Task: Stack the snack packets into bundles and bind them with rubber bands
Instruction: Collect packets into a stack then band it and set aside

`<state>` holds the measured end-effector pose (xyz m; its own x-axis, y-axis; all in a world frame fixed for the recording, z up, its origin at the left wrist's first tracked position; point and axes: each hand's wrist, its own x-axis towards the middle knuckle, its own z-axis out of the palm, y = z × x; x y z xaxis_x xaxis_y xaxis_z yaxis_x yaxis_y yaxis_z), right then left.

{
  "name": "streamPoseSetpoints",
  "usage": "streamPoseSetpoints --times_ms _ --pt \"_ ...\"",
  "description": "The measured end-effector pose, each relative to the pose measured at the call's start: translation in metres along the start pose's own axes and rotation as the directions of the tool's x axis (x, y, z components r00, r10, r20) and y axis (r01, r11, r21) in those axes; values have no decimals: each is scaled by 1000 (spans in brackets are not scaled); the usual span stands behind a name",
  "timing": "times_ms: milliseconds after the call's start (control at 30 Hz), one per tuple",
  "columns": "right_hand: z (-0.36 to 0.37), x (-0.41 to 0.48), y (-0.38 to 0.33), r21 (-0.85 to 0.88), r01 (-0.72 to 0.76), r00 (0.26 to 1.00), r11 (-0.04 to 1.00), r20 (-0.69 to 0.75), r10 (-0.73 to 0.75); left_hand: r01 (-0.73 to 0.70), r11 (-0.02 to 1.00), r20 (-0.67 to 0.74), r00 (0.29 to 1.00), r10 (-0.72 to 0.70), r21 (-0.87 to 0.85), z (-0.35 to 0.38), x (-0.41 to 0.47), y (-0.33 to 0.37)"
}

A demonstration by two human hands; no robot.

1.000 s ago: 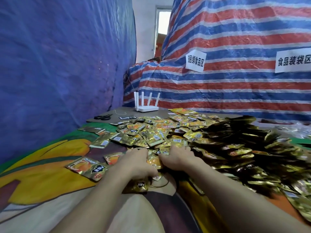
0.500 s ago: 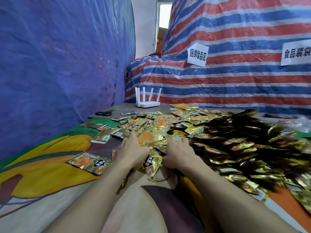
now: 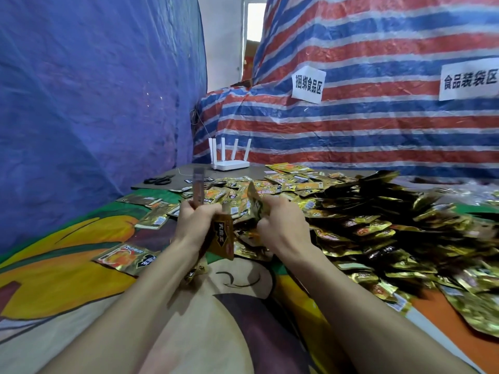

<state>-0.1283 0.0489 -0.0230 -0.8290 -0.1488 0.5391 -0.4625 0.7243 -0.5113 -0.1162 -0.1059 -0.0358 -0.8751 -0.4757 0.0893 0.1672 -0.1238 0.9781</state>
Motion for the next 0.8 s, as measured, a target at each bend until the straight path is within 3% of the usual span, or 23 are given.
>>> streamPoseSetpoints --times_ms 133,267,367,500,633,800 --pt "-8 2 -6 318 10 994 948 -103 25 -50 952 43 997 66 -303 0 -1 9" --pt "-14 5 -8 524 -125 990 843 11 140 -155 801 25 978 206 -578 -3 -6 13" --pt "-16 8 -6 585 -215 974 782 180 134 -233 772 -27 962 270 -591 -1 -10 12" --pt "-17 8 -8 552 -249 955 796 278 106 -338 738 -76 928 365 -584 5 -12 11" --pt "-4 -10 -8 522 -294 917 801 390 82 -375 712 -134 919 371 -594 9 -12 9" --pt "3 -30 -11 689 -379 853 618 519 -56 -410 730 -165 908 386 -547 16 -19 7"
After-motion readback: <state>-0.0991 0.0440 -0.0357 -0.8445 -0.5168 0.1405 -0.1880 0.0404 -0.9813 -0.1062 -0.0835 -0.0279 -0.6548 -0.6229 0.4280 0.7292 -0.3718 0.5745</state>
